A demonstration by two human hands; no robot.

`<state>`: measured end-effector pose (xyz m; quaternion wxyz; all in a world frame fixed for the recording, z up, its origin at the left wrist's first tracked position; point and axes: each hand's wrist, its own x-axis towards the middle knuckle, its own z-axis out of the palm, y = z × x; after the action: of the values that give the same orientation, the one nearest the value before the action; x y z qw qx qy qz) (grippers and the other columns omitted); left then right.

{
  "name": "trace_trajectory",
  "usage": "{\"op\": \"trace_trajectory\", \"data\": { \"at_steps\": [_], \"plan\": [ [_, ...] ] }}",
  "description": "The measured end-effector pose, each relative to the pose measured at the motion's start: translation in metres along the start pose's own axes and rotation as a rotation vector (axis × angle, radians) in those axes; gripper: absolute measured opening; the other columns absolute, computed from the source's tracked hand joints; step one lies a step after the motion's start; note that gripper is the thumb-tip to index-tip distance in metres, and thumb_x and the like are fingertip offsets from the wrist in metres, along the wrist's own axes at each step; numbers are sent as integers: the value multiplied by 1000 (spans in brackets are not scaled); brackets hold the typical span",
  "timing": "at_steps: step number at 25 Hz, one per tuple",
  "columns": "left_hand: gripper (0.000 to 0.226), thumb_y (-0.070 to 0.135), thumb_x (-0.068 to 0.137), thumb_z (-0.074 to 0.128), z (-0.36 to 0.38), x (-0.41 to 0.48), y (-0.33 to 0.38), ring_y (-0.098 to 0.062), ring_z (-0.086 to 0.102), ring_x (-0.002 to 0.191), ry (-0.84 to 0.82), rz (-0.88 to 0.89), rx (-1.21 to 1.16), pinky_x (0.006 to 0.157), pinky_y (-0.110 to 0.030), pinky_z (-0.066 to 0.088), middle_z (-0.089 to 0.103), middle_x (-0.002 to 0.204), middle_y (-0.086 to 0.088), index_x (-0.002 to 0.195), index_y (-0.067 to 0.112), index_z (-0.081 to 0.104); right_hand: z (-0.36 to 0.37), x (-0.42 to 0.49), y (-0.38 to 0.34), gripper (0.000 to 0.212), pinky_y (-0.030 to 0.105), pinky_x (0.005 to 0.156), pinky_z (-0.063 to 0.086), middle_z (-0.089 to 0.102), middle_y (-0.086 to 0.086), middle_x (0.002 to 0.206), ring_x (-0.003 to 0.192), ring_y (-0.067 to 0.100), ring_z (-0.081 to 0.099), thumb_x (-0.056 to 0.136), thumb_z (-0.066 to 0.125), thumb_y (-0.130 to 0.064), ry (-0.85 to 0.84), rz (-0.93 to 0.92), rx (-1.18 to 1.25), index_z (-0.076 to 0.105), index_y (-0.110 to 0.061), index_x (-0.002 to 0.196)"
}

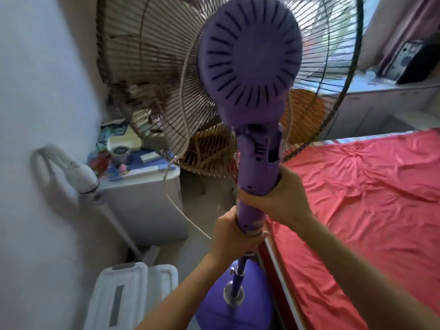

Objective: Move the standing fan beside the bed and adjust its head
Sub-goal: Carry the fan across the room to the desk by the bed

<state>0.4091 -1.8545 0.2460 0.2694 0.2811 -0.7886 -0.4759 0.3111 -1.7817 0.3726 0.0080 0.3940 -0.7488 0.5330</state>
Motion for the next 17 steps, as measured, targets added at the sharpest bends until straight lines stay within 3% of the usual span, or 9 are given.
{"op": "trace_trajectory", "data": {
  "at_steps": [4, 8, 10, 12, 15, 17],
  "plan": [
    [49, 49, 54, 85, 20, 8, -35, -6, 57, 56, -5, -75, -6, 58, -35, 55, 72, 70, 6, 85, 17, 63, 19, 2, 44, 46, 17, 53, 49, 70, -25, 68, 58, -11, 59, 43, 84, -54, -81, 52, 32, 62, -33, 77],
    [49, 48, 55, 87, 44, 8, -75, -24, 72, 68, -21, -174, -26, 59, -39, 59, 75, 76, 3, 86, 20, 61, 38, -7, 91, 51, 8, 54, 46, 71, -30, 76, 59, -11, 62, 45, 86, -52, -118, 96, 82, 65, -27, 83],
    [50, 47, 55, 87, 53, 11, -92, -28, 72, 71, -22, -193, -5, 60, -43, 58, 75, 76, 0, 87, 18, 62, 47, -9, 109, 54, 11, 54, 48, 73, -21, 71, 59, -9, 63, 43, 87, -53, -137, 125, 88, 65, -24, 83],
    [51, 45, 56, 87, 58, 15, -106, -29, 71, 72, -41, -191, 17, 63, -43, 57, 75, 78, -3, 89, 13, 63, 57, -10, 124, 60, 19, 56, 52, 74, -9, 73, 60, -5, 63, 42, 86, -55, -148, 158, 81, 67, -19, 86],
    [56, 44, 54, 83, 64, 18, -124, -30, 71, 72, -57, -228, -3, 67, -46, 57, 75, 82, -10, 93, 7, 64, 73, -14, 146, 54, 13, 57, 50, 73, -9, 75, 63, -7, 64, 40, 85, -57, -160, 168, 64, 65, -31, 83],
    [54, 39, 55, 84, 68, 16, -136, -22, 63, 65, -64, -264, -50, 65, -49, 57, 75, 79, -14, 92, 6, 62, 83, -17, 159, 55, 14, 58, 51, 74, -9, 77, 65, -6, 66, 41, 86, -56, -166, 187, 80, 65, -30, 84]
  ]
}}
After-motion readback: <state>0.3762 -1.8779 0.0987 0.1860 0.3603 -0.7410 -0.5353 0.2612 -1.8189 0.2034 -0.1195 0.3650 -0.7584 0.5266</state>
